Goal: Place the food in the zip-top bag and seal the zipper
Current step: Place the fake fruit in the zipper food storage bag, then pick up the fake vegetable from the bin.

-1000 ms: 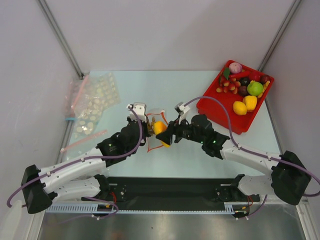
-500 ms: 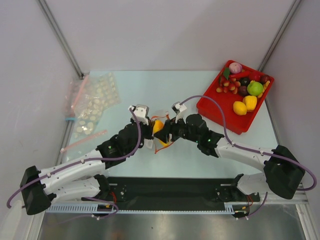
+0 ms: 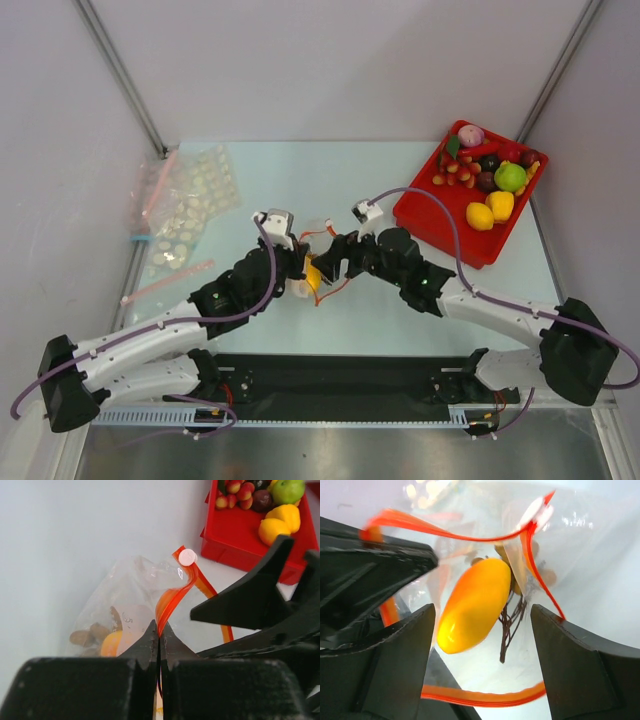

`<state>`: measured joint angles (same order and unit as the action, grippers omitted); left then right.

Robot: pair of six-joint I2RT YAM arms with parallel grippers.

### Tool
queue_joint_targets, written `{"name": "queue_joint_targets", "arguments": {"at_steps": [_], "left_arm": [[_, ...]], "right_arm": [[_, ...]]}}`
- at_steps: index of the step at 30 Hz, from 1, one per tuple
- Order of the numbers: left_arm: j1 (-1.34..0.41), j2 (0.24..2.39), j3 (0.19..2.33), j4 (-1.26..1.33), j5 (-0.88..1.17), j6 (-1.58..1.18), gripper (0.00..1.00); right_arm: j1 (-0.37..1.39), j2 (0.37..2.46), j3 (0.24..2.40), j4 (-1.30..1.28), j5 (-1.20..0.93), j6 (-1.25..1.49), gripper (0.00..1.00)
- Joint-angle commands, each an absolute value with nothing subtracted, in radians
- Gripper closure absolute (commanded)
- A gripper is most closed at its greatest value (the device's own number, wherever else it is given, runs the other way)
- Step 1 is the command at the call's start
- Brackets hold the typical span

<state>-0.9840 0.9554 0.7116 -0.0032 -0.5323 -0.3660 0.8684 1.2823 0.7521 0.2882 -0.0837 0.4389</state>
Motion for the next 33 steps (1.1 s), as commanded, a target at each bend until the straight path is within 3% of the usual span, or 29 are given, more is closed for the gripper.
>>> {"name": "queue_joint_targets", "arguments": {"at_steps": [1, 5, 13, 24, 33], "left_arm": [[-0.979, 0.953, 0.75, -0.032, -0.574, -0.411, 1.0], [-0.977, 0.957, 0.759, -0.061, -0.607, -0.42, 1.0], [-0.974, 0.943, 0.744, -0.04, -0.597, -0.379, 1.0], [-0.974, 0.871, 0.681, 0.034, -0.558, -0.364, 1.0], [-0.974, 0.861, 0.68, 0.023, -0.575, -0.394, 1.0]], "right_arm": [[0.871, 1.198, 0.758, 0.296, -0.032, 0.417, 0.18], [0.87, 1.129, 0.746, 0.284, 0.0, 0.393, 0.22], [0.807, 1.04, 0.773, 0.112, 0.288, 0.4, 0.35], [0.373, 1.035, 0.698, 0.113, 0.273, 0.592, 0.34], [0.131, 1.248, 0.753, 0.27, 0.391, 0.752, 0.34]]}}
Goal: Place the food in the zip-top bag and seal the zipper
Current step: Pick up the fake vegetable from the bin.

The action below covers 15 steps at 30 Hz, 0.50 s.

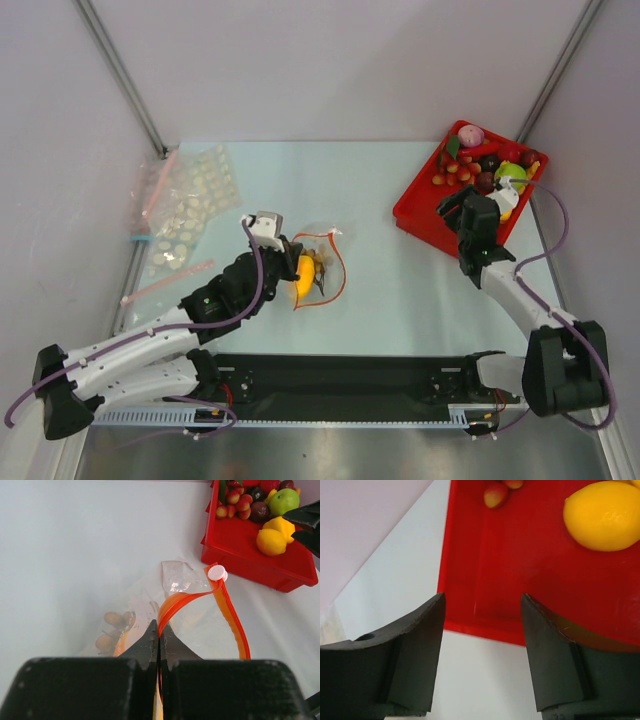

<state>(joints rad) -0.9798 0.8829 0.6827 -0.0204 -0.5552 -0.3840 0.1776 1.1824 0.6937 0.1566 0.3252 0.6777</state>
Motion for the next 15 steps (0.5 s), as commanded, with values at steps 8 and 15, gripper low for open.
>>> {"name": "queue_joint_targets", "arguments": {"at_steps": [8, 15], "left_arm": [[-0.976, 0.932, 0.704, 0.008, -0.598, -0.399, 1.0], [-0.976, 0.96, 0.73, -0.032, -0.56, -0.399, 1.0]], "right_arm": [[0.019, 1.574, 1.029, 0.232, 0.471, 0.819, 0.19], [-0.11, 1.824, 1.202, 0.316, 0.335, 0.96, 0.27]]}}
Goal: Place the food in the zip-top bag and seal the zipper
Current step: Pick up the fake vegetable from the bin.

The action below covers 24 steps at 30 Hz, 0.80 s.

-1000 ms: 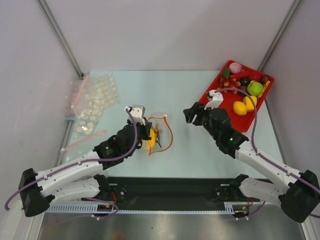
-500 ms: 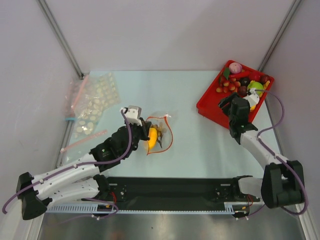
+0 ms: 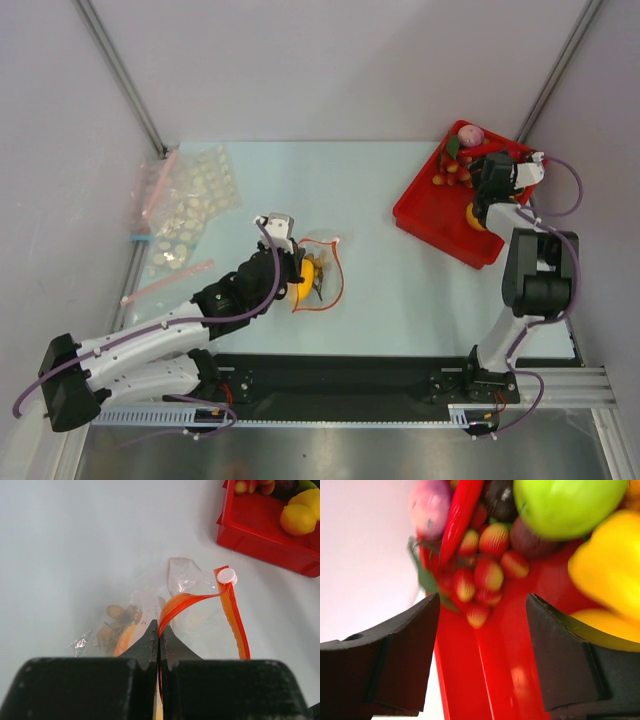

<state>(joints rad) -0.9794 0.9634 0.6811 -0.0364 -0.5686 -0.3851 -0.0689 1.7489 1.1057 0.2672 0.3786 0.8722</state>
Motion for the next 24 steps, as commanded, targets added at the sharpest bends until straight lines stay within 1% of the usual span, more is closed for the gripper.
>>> {"name": "queue_joint_targets", "arguments": {"at_steps": [1, 2, 6, 9, 15, 18, 24], "left_arm": [[-0.976, 0.962, 0.732, -0.032, -0.557, -0.4, 1.0], [-0.974, 0.962, 0.732, -0.037, -0.557, -0.4, 1.0], [-0.976, 0.965, 0.744, -0.06, -0.564, -0.408, 1.0], [-0.976, 0.968, 0.762, -0.089, -0.577, -0.411, 1.0], [-0.976, 0.969, 0.769, -0.1, -0.575, -0.413, 1.0], [-0.977, 0.973, 0.773, -0.101, -0.572, -0.41, 0.99], [-0.977, 0.976, 0.773, -0.101, -0.571, -0.411, 1.0]], "right_arm": [[-0.124, 1.885, 1.23, 0.307, 0.318, 0.969, 0.27], [-0.146, 1.913, 1.286, 0.301, 0.289, 0.994, 0.28], [-0.179, 2.026, 1.387, 0.322, 0.23, 1.017, 0.3], [-0.179, 2.104, 1.489, 0.296, 0.227, 1.011, 0.28], [-0.173, 2.229, 1.612, 0.325, 0.218, 1.022, 0.23], [-0.17, 2.272, 1.649, 0.319, 0.238, 1.02, 0.21], [-0.176, 2.316, 1.667, 0.39, 0.245, 1.066, 0.21]]}}
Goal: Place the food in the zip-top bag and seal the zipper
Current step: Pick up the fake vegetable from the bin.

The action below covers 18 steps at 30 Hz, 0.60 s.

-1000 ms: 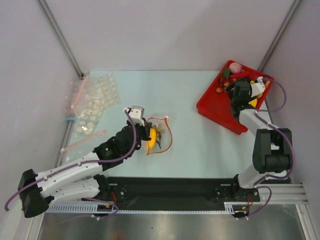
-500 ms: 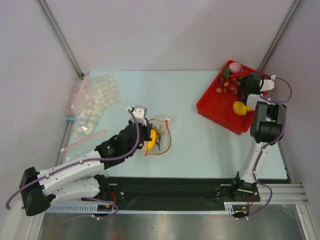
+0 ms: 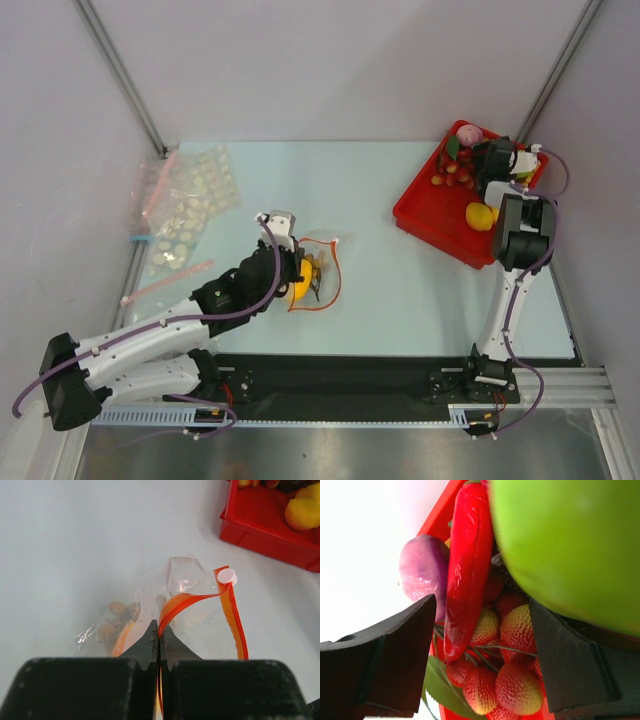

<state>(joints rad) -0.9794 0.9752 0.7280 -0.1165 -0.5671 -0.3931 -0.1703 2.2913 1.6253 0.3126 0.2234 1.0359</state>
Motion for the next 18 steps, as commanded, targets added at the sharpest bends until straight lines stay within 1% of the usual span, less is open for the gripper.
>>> {"name": "queue_joint_targets", "arguments": {"at_steps": [1, 2, 5, 6, 8, 9, 10, 12, 13, 18], "left_arm": [[-0.976, 0.976, 0.773, -0.101, -0.569, -0.41, 1.0], [-0.976, 0.977, 0.775, -0.1, -0.569, -0.408, 1.0], [-0.977, 0.985, 0.776, -0.1, -0.565, -0.408, 1.0], [-0.977, 0.985, 0.775, -0.1, -0.563, -0.41, 1.0], [-0.977, 0.986, 0.779, -0.101, -0.555, -0.41, 1.0], [-0.976, 0.988, 0.778, -0.103, -0.552, -0.41, 1.0], [-0.977, 0.986, 0.779, -0.101, -0.554, -0.41, 1.0], [-0.977, 0.986, 0.778, -0.103, -0.555, -0.41, 1.0], [-0.976, 0.985, 0.779, -0.103, -0.557, -0.408, 1.0], [-0.977, 0.98, 0.779, -0.104, -0.554, -0.41, 1.0]], "right_arm": [[-0.175, 2.325, 1.669, 0.4, 0.245, 1.063, 0.21], [-0.175, 2.329, 1.68, 0.406, 0.244, 1.068, 0.21], [-0.175, 2.339, 1.68, 0.42, 0.247, 1.08, 0.32], [-0.175, 2.341, 1.678, 0.425, 0.245, 1.083, 0.39], [-0.175, 2.338, 1.669, 0.445, 0.247, 1.081, 0.45], [-0.176, 2.335, 1.658, 0.457, 0.244, 1.068, 0.58], [-0.175, 2.327, 1.648, 0.468, 0.245, 1.065, 0.65], [-0.169, 2.3, 1.599, 0.502, 0.267, 1.06, 0.75], [-0.167, 2.292, 1.583, 0.511, 0.279, 1.054, 0.77], [-0.164, 2.218, 1.511, 0.545, 0.287, 1.039, 0.79]]}}
